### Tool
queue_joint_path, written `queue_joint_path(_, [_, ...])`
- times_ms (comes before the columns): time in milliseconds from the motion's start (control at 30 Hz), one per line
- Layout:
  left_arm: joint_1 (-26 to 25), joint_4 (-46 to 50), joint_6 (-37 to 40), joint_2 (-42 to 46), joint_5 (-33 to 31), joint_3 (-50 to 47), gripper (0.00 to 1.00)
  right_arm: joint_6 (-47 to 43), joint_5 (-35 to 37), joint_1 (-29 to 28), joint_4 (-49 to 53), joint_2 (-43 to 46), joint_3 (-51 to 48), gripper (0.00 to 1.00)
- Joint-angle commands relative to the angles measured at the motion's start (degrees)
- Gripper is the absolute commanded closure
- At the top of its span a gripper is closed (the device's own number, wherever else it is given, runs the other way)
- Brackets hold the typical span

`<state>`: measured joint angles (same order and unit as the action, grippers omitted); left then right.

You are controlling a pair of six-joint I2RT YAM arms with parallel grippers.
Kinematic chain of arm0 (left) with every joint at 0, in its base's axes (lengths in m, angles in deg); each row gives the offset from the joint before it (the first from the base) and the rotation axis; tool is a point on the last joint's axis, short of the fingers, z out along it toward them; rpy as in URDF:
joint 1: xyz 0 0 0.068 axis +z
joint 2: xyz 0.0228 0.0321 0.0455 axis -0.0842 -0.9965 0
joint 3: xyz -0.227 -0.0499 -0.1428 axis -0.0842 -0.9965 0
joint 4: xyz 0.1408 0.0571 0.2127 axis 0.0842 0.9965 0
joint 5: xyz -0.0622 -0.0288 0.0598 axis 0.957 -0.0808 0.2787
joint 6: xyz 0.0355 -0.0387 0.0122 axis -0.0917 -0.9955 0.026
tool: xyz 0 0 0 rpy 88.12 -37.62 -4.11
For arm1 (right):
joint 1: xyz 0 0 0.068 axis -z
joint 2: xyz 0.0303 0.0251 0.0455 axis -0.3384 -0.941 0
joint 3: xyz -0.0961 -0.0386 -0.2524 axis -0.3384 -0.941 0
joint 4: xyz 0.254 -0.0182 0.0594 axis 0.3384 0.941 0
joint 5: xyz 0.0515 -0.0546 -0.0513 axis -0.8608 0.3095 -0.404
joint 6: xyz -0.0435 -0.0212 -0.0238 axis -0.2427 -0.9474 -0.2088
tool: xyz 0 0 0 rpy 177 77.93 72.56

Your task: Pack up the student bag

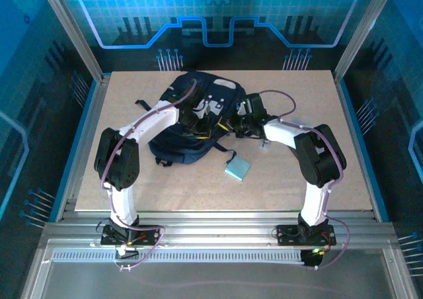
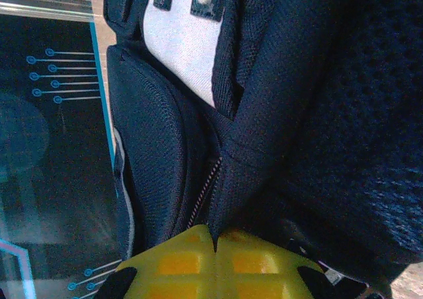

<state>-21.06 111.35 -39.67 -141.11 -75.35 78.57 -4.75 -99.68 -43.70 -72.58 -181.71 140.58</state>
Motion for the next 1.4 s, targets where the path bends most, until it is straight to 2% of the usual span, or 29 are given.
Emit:
queue_joint_path(0, [1.6, 9.7, 1.7, 4.4, -4.1, -3.8, 1.00, -4.7, 9.5, 3.9, 1.2, 1.9, 2.3, 1.00])
queue_joint_path(167, [4.7, 11.9, 2.6, 7.0, -7.2, -6.8, 1.00, -5.4, 9.7, 5.4, 1.9, 1.1, 3.0, 1.00])
queue_joint_path(333, [5.9, 13.6, 3.7, 8.1, -7.3, -7.7, 1.00, -5.9, 8.8, 5.6, 2.5, -1.1, 4.4, 1.00])
queue_joint_path(433, [5.9, 11.4, 2.2, 7.7, -1.1, -7.7, 1.00, -4.9, 5.7, 5.5, 2.4, -1.5, 4.5, 1.00])
queue_joint_path(467, [5.7, 9.5, 1.0, 7.5, 1.4, -7.8, 1.00, -4.1, 4.3, 5.2, 2.5, -1.2, 4.2, 0.95])
queue_joint_path(500, [5.5, 7.7, -0.4, 7.3, 3.4, -7.5, 1.00, -3.3, 2.9, 4.6, 2.2, -0.9, 3.5, 0.86])
queue_joint_path(567, [4.4, 4.3, -3.0, 6.7, 5.0, -6.6, 1.00, -1.4, 1.0, 3.4, 1.6, 0.3, 1.5, 0.66])
queue_joint_path(633, [2.8, 1.2, -5.2, 6.1, 6.1, -5.3, 1.00, 0.7, -0.4, 1.7, 0.0, 1.5, -1.1, 0.54])
queue_joint_path(767, [0.6, -3.1, -8.6, 5.4, 7.1, -3.2, 1.00, 6.0, -2.9, -0.7, -5.2, 2.6, -5.4, 0.46])
queue_joint_path(933, [-1.7, -2.6, -8.8, 4.7, 7.4, -1.4, 1.00, 10.4, -2.7, -2.9, -11.1, 0.6, -5.9, 0.45])
queue_joint_path(1033, [-2.8, -1.8, -8.2, 4.2, 7.4, -1.7, 1.00, 10.7, -2.5, -4.1, -11.3, -1.9, -3.2, 0.49])
queue_joint_path(1100, [-3.0, -0.4, -7.2, 3.6, 7.2, -1.9, 1.00, 10.7, -1.7, -4.7, -11.4, -3.4, -1.8, 0.68])
queue_joint_path(1133, [-3.0, 0.9, -6.2, 3.4, 6.4, -1.7, 1.00, 10.3, -0.9, -4.7, -11.7, -3.8, -1.4, 0.84])
queue_joint_path(1167, [-2.9, 2.5, -5.3, 3.2, 4.7, -1.4, 1.00, 9.1, 0.6, -4.6, -11.0, -4.0, -0.9, 0.94])
queue_joint_path(1200, [-3.0, 4.0, -4.3, 3.1, 3.4, -1.3, 1.00, 7.9, 1.7, -4.4, -9.3, -4.0, -0.2, 1.00])
queue_joint_path(1367, [-2.9, 13.8, -0.5, 1.8, -5.2, 0.1, 1.00, 5.9, 7.6, -2.6, -9.3, -3.0, -0.5, 1.00])
